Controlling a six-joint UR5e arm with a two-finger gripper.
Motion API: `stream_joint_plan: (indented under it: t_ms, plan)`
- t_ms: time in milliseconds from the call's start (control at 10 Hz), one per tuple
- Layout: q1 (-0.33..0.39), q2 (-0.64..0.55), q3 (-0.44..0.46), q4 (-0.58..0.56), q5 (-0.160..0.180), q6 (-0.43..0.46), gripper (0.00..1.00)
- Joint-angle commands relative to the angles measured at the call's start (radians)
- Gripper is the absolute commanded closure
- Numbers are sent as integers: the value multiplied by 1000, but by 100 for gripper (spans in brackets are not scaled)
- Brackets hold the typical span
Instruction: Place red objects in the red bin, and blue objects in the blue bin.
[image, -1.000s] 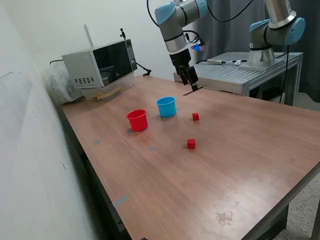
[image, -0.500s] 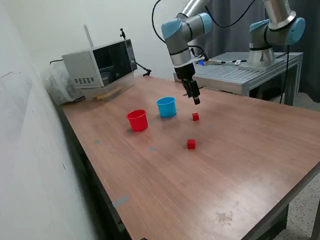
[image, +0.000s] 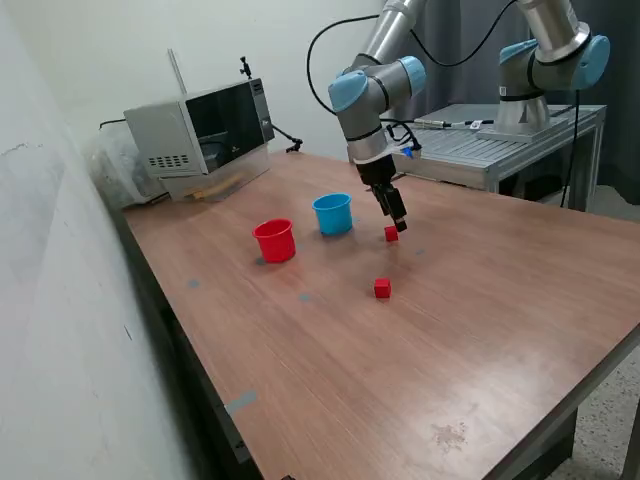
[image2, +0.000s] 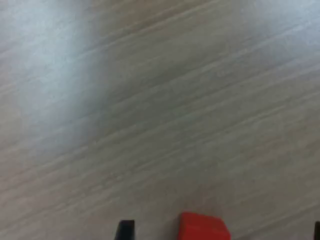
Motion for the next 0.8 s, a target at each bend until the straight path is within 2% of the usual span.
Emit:
stream_joint_plan:
  t_ms: [0,700]
  plan:
    - [-1,6,16,-17,0,0,0]
    - [-1,23,14,-54,-2,0,0]
